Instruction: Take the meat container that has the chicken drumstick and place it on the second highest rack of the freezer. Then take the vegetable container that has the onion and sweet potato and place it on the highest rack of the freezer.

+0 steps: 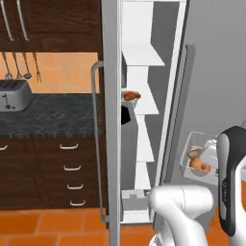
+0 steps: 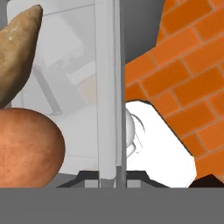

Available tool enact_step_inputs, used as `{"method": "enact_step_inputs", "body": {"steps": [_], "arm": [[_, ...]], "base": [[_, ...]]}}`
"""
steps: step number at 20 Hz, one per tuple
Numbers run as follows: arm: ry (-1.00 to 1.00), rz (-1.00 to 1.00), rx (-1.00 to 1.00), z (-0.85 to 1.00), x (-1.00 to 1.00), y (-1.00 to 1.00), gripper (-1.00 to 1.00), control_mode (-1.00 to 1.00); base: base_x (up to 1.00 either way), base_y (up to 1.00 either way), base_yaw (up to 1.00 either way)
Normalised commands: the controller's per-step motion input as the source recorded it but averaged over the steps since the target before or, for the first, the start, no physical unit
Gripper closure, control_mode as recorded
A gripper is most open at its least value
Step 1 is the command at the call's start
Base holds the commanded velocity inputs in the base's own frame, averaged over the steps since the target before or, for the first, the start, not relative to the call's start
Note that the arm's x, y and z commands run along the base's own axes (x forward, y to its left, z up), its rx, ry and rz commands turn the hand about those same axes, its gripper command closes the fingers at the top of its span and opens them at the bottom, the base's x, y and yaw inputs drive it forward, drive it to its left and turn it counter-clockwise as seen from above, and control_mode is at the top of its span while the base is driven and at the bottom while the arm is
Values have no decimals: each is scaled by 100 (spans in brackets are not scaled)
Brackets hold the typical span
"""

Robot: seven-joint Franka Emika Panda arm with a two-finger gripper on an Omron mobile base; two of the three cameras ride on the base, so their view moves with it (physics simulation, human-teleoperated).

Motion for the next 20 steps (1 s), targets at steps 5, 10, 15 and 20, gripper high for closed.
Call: {"method": "enact_step_inputs", "body": {"steps": [5,10,15,20], "arm": [[0,0,0,0,0,0,100,100],[0,0,0,0,0,0,100,100],[0,0,0,0,0,0,100,100],[0,0,0,0,0,0,100,100]], "base": [[58,-18,35],[27,-45,44],[51,-41,43],[21,-61,38]]}}
